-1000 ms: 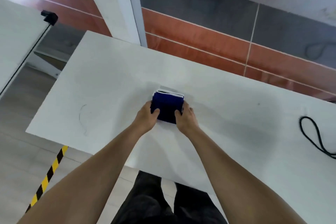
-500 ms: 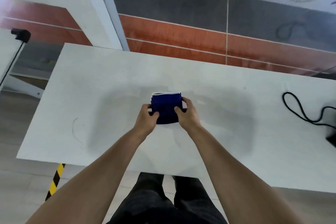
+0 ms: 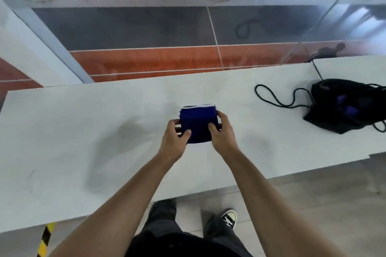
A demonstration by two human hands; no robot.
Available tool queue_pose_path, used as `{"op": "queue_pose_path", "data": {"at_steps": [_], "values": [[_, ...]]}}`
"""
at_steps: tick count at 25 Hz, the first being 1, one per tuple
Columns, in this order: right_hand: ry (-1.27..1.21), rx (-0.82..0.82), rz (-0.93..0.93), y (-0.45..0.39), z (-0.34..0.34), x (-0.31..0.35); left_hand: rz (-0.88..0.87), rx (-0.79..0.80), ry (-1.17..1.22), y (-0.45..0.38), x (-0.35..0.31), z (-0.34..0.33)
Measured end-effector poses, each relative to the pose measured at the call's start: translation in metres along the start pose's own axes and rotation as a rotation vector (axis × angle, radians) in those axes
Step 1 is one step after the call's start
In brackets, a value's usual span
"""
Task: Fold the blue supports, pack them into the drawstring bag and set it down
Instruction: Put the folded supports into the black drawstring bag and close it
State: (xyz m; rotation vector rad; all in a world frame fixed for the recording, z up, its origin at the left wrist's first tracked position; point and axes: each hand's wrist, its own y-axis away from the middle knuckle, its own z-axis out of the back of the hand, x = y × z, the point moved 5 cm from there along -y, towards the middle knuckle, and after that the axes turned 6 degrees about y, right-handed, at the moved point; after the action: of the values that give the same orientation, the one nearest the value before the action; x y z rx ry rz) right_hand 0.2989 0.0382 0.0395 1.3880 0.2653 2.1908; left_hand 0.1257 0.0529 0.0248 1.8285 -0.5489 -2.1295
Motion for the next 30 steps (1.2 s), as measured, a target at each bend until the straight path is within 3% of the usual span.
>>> {"op": "queue_pose_path", "data": {"at_steps": [10,15,24,30], "values": [[-0.119,-0.078,0.050,0.017,0.214,-0.112,-0.040,0.031,-0.004,0.081,-0.013,-0.234],[-0.224,-0.197,0.009,0.022,0.306,-0.164,-0.084,0.123,-0.059,0.109,-0.026,-0.334],[-0.243,-0.340,-0.025,-0.033,0.441,-0.210,-0.148,0.241,-0.095,0.081,-0.062,-0.484],[-0.203,-0.317,-0.124,-0.099,0.520,-0.221,-0.138,0.322,-0.125,0.034,-0.099,-0.571]]}}
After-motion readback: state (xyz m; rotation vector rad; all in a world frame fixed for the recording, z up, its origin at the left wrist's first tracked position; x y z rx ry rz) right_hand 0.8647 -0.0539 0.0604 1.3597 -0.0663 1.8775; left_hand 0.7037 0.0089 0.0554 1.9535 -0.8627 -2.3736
